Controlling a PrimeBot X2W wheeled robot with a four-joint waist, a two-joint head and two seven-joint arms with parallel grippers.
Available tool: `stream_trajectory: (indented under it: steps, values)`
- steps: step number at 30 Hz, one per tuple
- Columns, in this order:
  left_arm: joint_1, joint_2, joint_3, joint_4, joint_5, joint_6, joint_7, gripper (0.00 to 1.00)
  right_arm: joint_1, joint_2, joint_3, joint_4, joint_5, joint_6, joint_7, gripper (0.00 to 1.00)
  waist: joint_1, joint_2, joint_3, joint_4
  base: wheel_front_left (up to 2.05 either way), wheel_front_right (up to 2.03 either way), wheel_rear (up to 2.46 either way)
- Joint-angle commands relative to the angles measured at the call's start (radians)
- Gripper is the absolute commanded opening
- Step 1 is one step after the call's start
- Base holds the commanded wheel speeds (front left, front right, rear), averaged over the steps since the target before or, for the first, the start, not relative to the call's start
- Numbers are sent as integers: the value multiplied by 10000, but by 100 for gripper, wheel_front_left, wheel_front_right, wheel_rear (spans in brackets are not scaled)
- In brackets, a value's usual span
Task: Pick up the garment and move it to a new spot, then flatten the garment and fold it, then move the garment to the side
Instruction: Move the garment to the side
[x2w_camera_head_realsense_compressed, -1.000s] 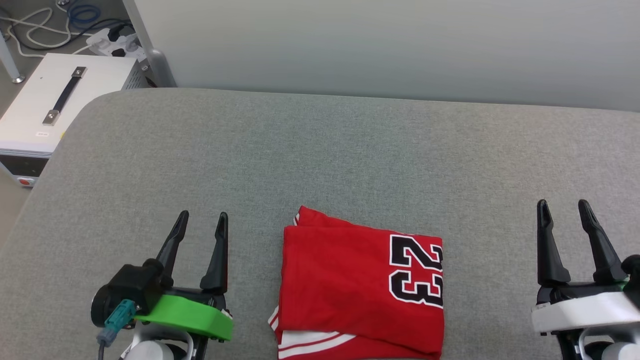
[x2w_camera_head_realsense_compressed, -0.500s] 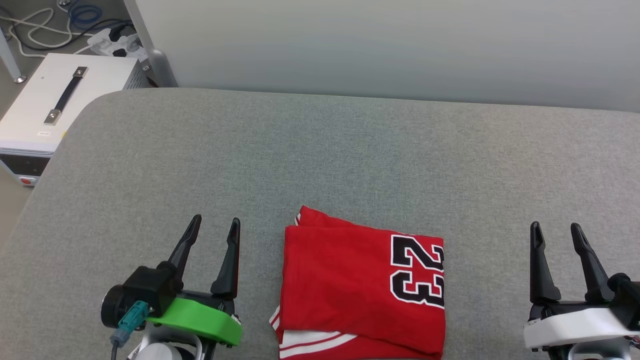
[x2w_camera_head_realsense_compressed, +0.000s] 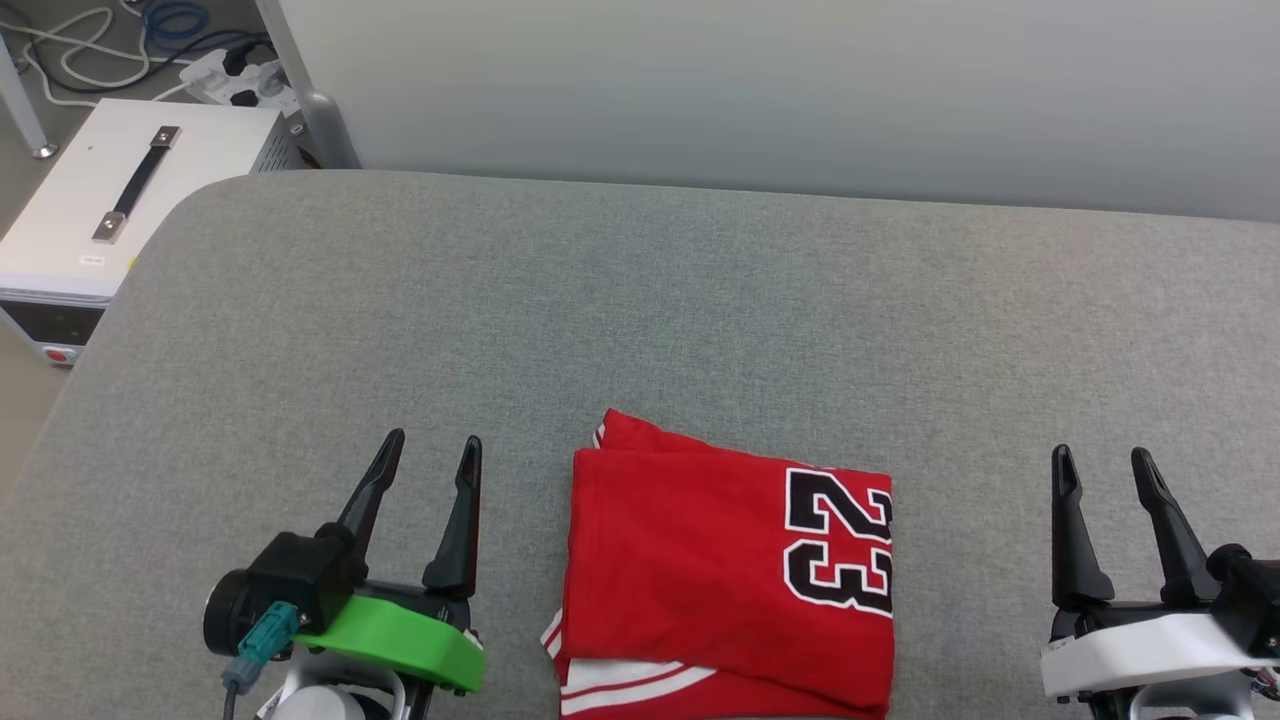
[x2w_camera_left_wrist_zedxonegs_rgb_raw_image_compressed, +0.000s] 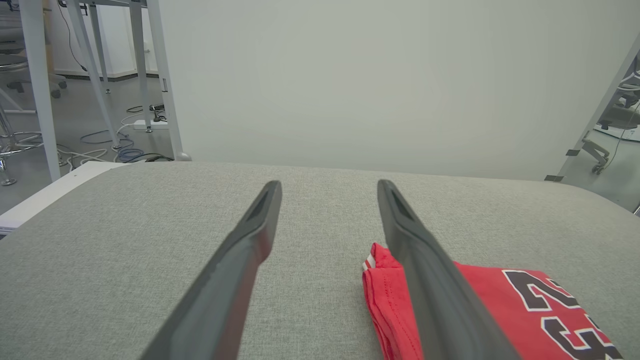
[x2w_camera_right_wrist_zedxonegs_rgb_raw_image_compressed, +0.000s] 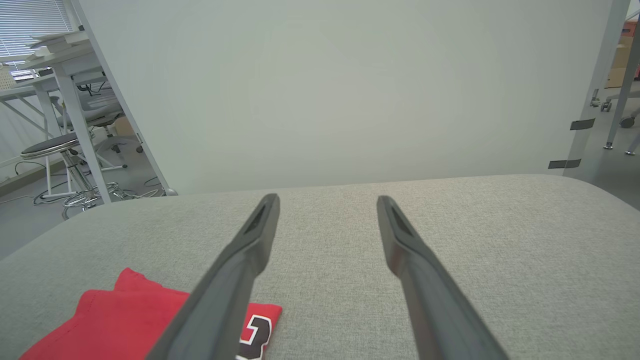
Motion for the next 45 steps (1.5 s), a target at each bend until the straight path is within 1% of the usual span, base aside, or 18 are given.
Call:
stream_trajectory:
  steps: [1, 3, 5, 7, 9, 11, 14, 15, 16, 18, 19, 23, 26, 30, 39, 45]
  values:
    - [55, 30, -23, 19, 16, -31, -59, 100, -142, 30, 7, 28, 34, -7, 52, 100, 0, 0, 6, -3, 0, 0, 0]
    - [46, 31, -24, 24, 10, -31, -59, 100, -138, 32, -7, 48, 64, -7, 120, 100, 0, 0, 19, -4, 0, 0, 0]
    - [25, 29, -25, 31, 7, -31, -59, 100, -150, 28, -7, 80, 88, -7, 412, 100, 0, 0, 43, 3, 0, 0, 0]
    - [-12, 30, -49, 39, 9, -31, -59, 100, -203, -79, 234, 72, 167, -7, 1130, 100, 0, 0, 75, 13, 0, 0, 0]
    - [-32, 36, -68, 41, 8, -31, -59, 100, -244, -199, 470, 26, 390, -7, 2371, 100, 0, 0, 93, 22, 0, 0, 0]
    - [-30, 39, -63, 47, -7, -31, -59, 100, -292, -287, 605, -153, 699, -7, 3899, 100, 0, 0, 110, 40, 0, 0, 0]
    - [-32, 27, -84, 47, -32, -31, -59, 100, -354, -359, 698, -623, 1148, -7, 6595, 100, 0, 0, 170, 110, 0, 0, 0]
    - [-44, 24, -91, 39, -38, -31, -59, 100, -371, -321, 590, -770, 1293, -7, 7351, 100, 0, 0, 214, 136, 0, 0, 0]
    - [-67, 21, -105, 40, -44, -31, -59, 100, -378, -294, 567, -928, 1397, -7, 8330, 100, 0, 0, 248, 176, 0, 0, 0]
    - [-108, 14, -142, 39, -49, -31, -59, 100, -414, -291, 670, -1287, 1578, -7, 9947, 100, 0, 0, 329, 265, 0, 0, 0]
    - [-147, 4, -173, 36, -49, -31, -59, 100, -487, -273, 593, -1466, 1599, -7, 10619, 100, 0, 0, 397, 334, 0, 0, 0]
    - [-333, -50, -275, -75, -58, -31, -59, 100, -863, -164, 417, -1704, 1534, -7, 12069, 100, 0, 0, 616, 622, 0, 0, 0]
    - [-417, -71, -340, -295, -91, -31, -59, 100, -1072, -59, 317, -1461, 1611, -7, 12663, 100, 0, 0, 780, 830, 0, 0, 0]
    - [-484, -58, -427, -432, -101, -31, -59, 100, -1410, 12, 217, -846, 1565, -7, 13003, 100, 0, 0, 953, 1096, 0, 0, 0]
    - [-621, -77, -631, -252, -197, -31, -59, 100, -1988, 47, 339, 389, 1517, -7, 12920, 100, 0, 0, 1184, 1572, 0, 0, 0]
    - [-687, -90, -645, -276, -178, -31, -59, 100, -2081, 49, 568, 1167, 1534, -7, 12875, 100, 0, 0, 1290, 1741, 0, 0, 0]
